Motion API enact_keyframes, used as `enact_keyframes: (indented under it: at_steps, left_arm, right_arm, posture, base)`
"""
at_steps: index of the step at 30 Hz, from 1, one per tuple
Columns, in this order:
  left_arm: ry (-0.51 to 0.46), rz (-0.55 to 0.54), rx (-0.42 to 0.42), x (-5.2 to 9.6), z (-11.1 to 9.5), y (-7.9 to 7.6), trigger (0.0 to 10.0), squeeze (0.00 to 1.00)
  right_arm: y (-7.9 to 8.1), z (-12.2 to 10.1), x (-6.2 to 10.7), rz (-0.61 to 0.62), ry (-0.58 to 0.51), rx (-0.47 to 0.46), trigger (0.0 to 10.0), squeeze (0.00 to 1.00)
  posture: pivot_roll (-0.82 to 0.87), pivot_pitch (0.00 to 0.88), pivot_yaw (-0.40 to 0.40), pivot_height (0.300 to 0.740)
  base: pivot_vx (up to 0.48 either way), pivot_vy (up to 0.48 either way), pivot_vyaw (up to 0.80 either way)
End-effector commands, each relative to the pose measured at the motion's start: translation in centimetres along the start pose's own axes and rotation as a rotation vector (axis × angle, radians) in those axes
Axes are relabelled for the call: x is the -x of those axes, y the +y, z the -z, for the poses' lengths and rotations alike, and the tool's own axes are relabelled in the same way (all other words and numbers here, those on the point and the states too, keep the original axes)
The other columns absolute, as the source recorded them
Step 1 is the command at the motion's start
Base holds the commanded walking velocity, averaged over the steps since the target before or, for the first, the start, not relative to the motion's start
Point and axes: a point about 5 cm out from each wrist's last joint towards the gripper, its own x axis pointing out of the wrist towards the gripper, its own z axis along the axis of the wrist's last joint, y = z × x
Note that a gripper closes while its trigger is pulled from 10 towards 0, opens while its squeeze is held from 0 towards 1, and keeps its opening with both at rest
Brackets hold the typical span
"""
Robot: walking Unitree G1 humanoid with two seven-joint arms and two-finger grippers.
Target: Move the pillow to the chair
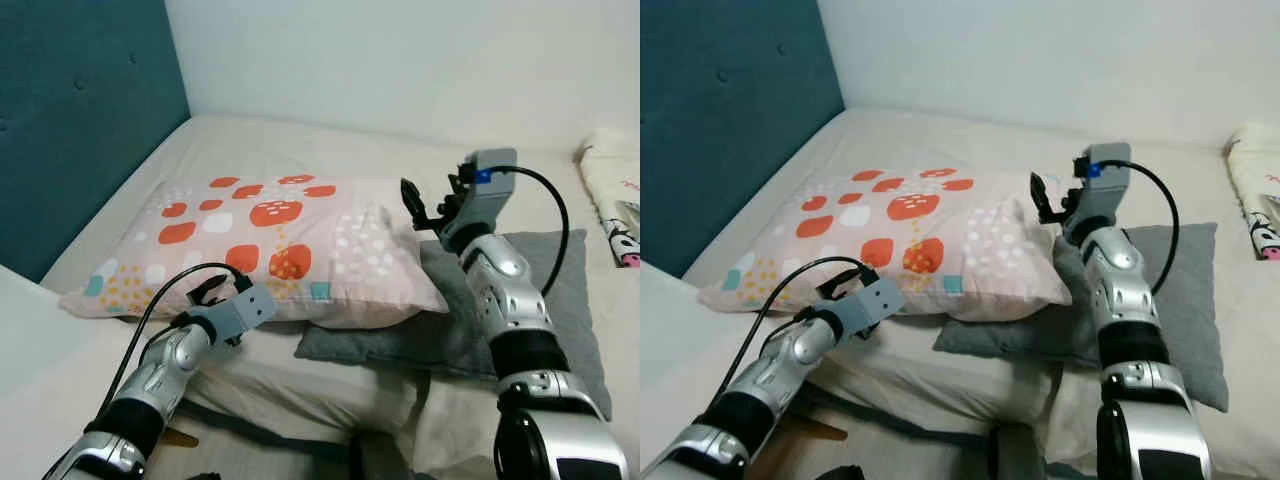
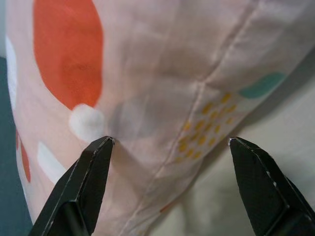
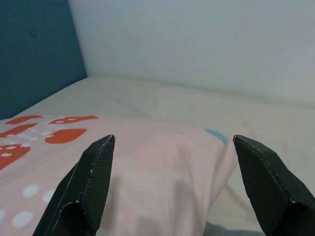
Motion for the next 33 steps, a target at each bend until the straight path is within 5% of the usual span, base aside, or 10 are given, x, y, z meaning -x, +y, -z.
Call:
enact_keyframes:
  at_steps: [1,5,21,33]
  left_arm:
    - [0.010,-0.021,-0.008,0.3,0.6,0.1,10.0,0.00]
    - [-0.038,-0.115,0.001,-0.4,0.0,1.4,10.0,0.00]
    - [-0.009,-0.110,0.082,-1.9,-0.7,0.2,10.0,0.00]
    - [0.022,-0.480,-0.029,-1.8,-0.4,7.8,10.0,0.00]
  right_arm:
    - [-0.1,-0.2,0.3,0.005,-0.005,-0.018,10.0,0.00]
    - [0.8,-1.1,0.3,-0.019,-0.024,-0.037,10.0,0.00]
    - [2.1,-3.7,0.6,-0.070,-0.040,-0.051,10.0,0.00]
    - [4.7,-4.6,2.2,-0.160,-0.062,-0.120,10.0,0.00]
  posture:
    - [-0.07,0.097,-0.005,0.505]
    - [-0.09,0.131,-0.003,0.505]
    - [-0.14,0.198,-0.022,0.505]
    - [-0.16,0.243,-0.020,0.505]
  base:
    - [0.000,0.000,0.00]
    - [0.000,0.000,0.00]
    - [0.000,0.000,0.00]
    - [0.000,0.000,0.00]
